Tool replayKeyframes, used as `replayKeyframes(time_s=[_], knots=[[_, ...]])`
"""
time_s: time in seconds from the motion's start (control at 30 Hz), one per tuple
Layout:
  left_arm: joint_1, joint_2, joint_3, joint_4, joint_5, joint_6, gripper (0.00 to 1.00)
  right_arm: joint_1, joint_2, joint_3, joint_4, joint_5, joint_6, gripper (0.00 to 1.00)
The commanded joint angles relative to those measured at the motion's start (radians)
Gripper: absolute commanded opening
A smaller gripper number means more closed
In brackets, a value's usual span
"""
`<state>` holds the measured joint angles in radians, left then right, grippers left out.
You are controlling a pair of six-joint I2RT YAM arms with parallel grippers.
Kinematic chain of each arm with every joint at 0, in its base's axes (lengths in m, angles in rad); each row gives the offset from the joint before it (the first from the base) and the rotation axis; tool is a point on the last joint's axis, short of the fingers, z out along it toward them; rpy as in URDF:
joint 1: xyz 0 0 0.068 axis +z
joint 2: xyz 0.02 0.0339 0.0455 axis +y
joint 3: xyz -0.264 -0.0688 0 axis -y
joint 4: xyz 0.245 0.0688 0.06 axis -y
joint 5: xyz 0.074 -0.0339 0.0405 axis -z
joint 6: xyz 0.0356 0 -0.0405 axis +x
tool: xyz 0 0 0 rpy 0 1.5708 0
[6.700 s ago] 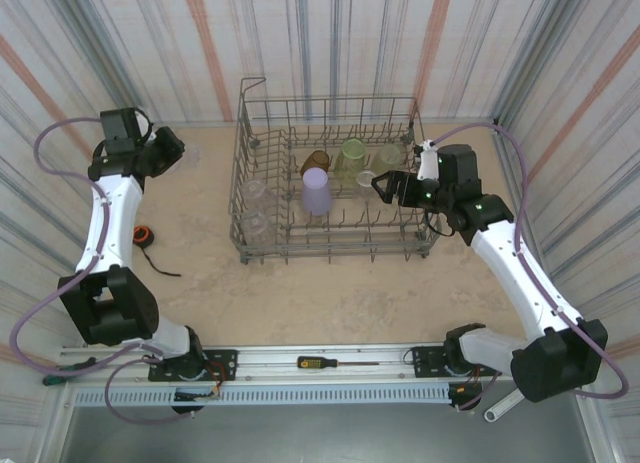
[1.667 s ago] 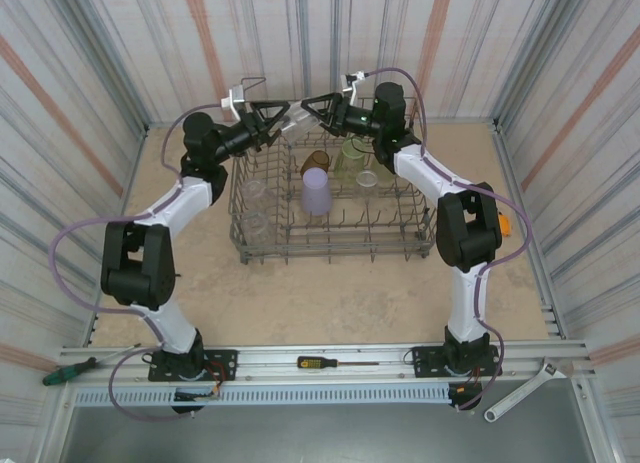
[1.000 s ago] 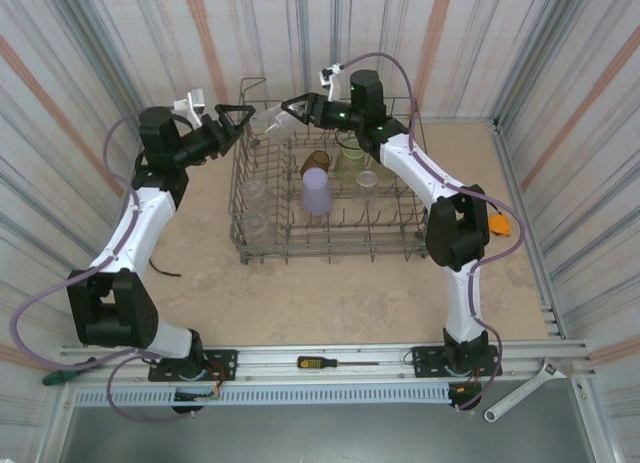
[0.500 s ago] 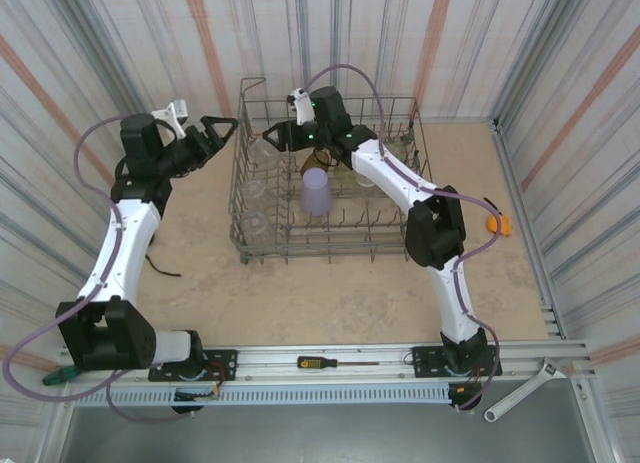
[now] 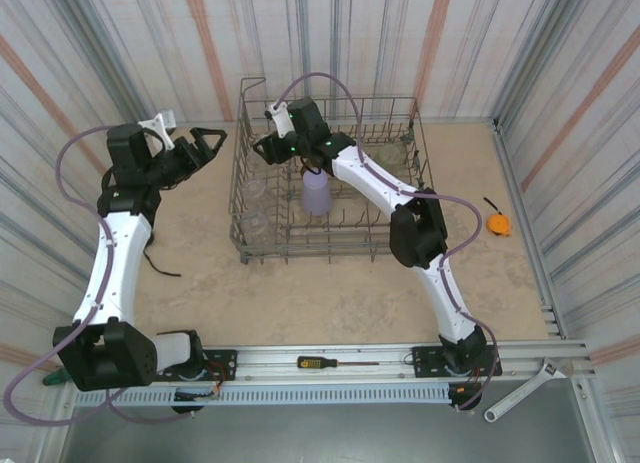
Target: Load the cups into the dish rack
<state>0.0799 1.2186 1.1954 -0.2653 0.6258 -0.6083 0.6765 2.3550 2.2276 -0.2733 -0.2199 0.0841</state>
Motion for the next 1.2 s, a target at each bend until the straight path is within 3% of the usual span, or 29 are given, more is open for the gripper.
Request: replayKeyframes(time_s=[0.0,0.43,0.77,1.17], knots=[[0.02,-0.04,-0.016,-0.047,-0.012,0.047,0.99,0.018,0.03,0.054,0.008,0.051,-0.068,0.43],[0.049,-0.059,-0.04,-0.063,-0.003,0.065,0.99,0.039,0.102,0.119,-0.024,0.081,-0.131,0.43],[0.059,-0.058,-0.053,-0.07,-0.004,0.074,0.99,0.079,0.166,0.18,-0.122,0.207,-0.246,0.49],[0.07,-0.075,-0.06,-0.096,-0.009,0.089,0.99,0.079,0.134,0.211,-0.136,0.196,-0.173,0.91]])
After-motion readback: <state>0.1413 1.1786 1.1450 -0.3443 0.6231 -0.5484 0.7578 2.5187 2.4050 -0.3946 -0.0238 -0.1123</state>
